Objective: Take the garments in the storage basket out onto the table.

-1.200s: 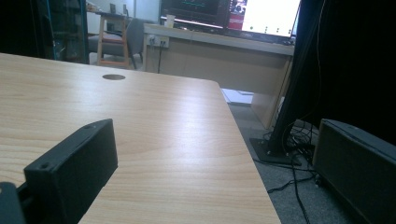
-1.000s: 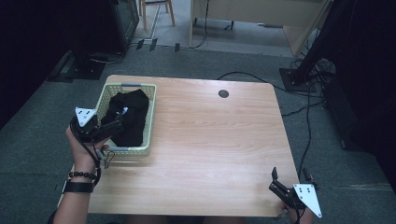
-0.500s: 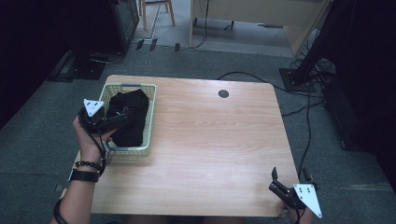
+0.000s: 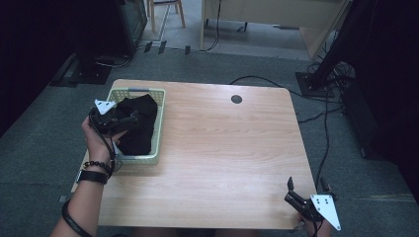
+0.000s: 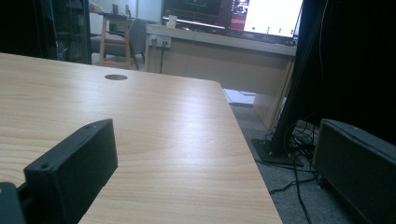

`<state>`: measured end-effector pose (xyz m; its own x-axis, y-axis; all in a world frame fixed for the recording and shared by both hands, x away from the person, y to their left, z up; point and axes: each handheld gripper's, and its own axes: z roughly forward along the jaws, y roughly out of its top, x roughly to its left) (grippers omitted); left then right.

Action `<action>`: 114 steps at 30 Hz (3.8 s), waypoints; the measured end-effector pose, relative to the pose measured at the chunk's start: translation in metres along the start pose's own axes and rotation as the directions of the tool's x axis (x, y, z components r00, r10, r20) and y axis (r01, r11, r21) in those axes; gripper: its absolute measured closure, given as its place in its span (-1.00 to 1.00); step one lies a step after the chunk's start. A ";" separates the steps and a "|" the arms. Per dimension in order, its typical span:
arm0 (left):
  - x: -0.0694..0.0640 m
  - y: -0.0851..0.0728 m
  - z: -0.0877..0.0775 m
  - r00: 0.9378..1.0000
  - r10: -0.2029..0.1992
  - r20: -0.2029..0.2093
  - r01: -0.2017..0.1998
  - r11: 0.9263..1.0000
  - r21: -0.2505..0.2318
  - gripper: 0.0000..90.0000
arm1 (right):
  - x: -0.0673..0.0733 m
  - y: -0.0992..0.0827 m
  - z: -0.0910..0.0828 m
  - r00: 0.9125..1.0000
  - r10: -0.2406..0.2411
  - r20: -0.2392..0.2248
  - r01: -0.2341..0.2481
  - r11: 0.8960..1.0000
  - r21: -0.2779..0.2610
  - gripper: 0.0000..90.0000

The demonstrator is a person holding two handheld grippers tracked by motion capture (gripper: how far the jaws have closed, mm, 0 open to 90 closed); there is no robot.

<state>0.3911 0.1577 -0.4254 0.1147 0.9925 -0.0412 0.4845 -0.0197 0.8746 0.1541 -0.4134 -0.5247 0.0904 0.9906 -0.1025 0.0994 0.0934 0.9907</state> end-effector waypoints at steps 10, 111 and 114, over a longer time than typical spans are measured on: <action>0.001 0.002 0.018 1.000 0.018 -0.011 -0.017 0.999 0.037 -1.00 | 0.000 0.000 0.000 1.000 -0.001 -0.001 0.001 1.000 -0.001 -1.00; -0.003 0.014 0.057 0.999 -0.009 -0.032 0.021 0.910 0.415 0.29 | 0.001 0.000 0.000 1.000 -0.004 -0.004 0.004 1.000 0.002 -1.00; -0.005 0.020 0.050 1.000 -0.013 -0.021 0.021 0.920 0.390 0.29 | 0.001 0.000 0.000 1.000 -0.004 -0.004 0.004 1.000 0.002 -1.00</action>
<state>0.4440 0.1467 -0.4322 0.0896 0.9951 -0.0426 0.7868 -0.0445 0.6156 0.1541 -0.4129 -0.5247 0.0861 0.9906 -0.1059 0.1014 0.0971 0.9901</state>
